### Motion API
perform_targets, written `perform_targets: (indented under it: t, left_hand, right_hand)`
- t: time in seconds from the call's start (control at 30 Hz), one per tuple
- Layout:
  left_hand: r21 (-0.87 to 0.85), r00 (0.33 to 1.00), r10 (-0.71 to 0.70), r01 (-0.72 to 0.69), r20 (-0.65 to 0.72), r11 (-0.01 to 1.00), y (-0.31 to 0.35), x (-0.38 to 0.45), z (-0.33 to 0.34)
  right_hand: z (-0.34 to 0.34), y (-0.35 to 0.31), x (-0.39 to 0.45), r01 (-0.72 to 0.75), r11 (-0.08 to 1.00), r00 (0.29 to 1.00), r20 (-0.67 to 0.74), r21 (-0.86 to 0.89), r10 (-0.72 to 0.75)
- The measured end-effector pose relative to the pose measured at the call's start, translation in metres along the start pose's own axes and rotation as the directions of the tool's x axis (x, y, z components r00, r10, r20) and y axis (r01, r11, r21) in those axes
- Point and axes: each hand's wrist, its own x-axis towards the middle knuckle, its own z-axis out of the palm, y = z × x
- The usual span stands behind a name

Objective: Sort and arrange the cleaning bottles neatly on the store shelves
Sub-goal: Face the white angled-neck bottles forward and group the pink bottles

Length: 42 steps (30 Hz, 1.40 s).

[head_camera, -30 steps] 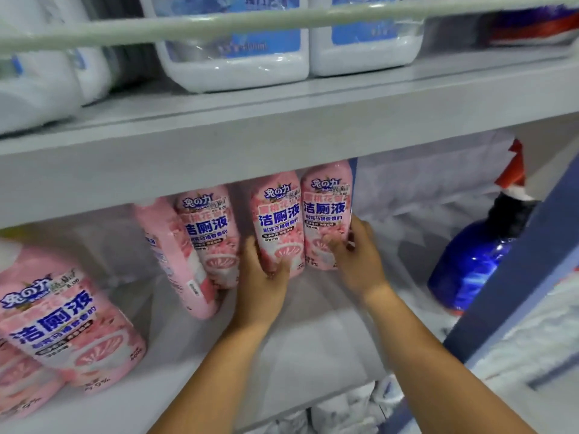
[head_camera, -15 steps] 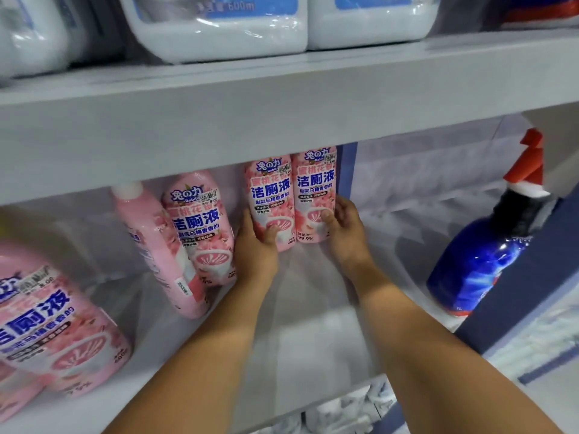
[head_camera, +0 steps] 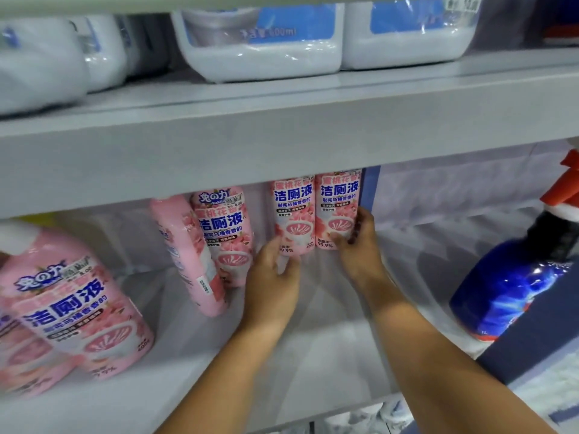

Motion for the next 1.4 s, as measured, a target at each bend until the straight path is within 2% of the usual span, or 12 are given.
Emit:
perform_targets:
  t: [0.2,0.3,0.37,0.47,0.6,0.83,0.93,1.03,1.13,1.2,1.3,1.4]
  left_hand:
    - [-0.039,0.884,0.166,-0.203,-0.437,0.978,0.010,-0.060,-0.087]
    - [0.021,0.862,0.139,-0.148,-0.487,0.989,0.013,-0.045,-0.099]
    - [0.112,0.872,0.097,-0.048,-0.479,0.993,0.016,-0.029,-0.099]
    - [0.258,0.894,0.076,0.046,-0.442,0.965,0.016,-0.014,-0.103]
    - [0.203,0.921,0.020,0.064,-0.389,0.977,0.014,-0.016,-0.117]
    - [0.029,0.993,-0.085,0.087,-0.078,0.996,0.000,-0.036,-0.130]
    - [-0.065,0.993,-0.089,0.095,0.080,0.993,0.000,-0.039,-0.120]
    - [-0.149,0.980,-0.041,0.071,0.196,0.986,0.002,-0.037,-0.098]
    - [-0.178,0.953,0.006,0.050,0.302,0.983,0.005,-0.028,-0.082]
    - [-0.120,0.973,0.055,-0.029,0.223,0.992,0.006,-0.021,-0.082]
    - [0.004,0.983,0.049,-0.049,-0.178,0.999,-0.005,0.003,-0.088]
    - [0.121,0.982,-0.076,0.097,-0.171,0.988,-0.019,0.031,-0.084]
  right_hand:
    - [0.010,-0.026,-0.027,0.134,0.991,0.943,-0.311,0.022,-0.121]
    - [0.041,-0.052,-0.055,0.234,0.972,0.964,-0.128,-0.007,-0.233]
    - [0.078,-0.064,-0.067,0.233,0.971,0.960,0.172,-0.058,-0.220]
    - [0.122,-0.071,-0.073,0.138,0.990,0.915,0.381,0.014,-0.133]
    - [0.130,-0.065,-0.072,0.109,0.994,0.922,0.374,0.001,-0.102]
    - [0.099,-0.077,-0.061,0.146,0.983,0.937,0.334,-0.115,-0.100]
    - [0.067,-0.093,-0.072,0.013,0.997,0.973,0.228,0.080,-0.031]
    - [0.033,-0.099,-0.088,-0.266,0.917,0.826,0.561,0.297,0.058]
    - [0.016,-0.095,-0.095,-0.191,0.964,0.749,0.662,0.183,0.023]
    - [0.007,-0.093,-0.094,-0.178,0.973,0.812,0.581,0.149,0.060]
    - [-0.010,-0.087,-0.089,-0.146,0.982,0.897,0.434,0.118,0.082]
    - [-0.025,-0.078,-0.075,-0.091,0.992,0.954,0.294,0.086,0.062]
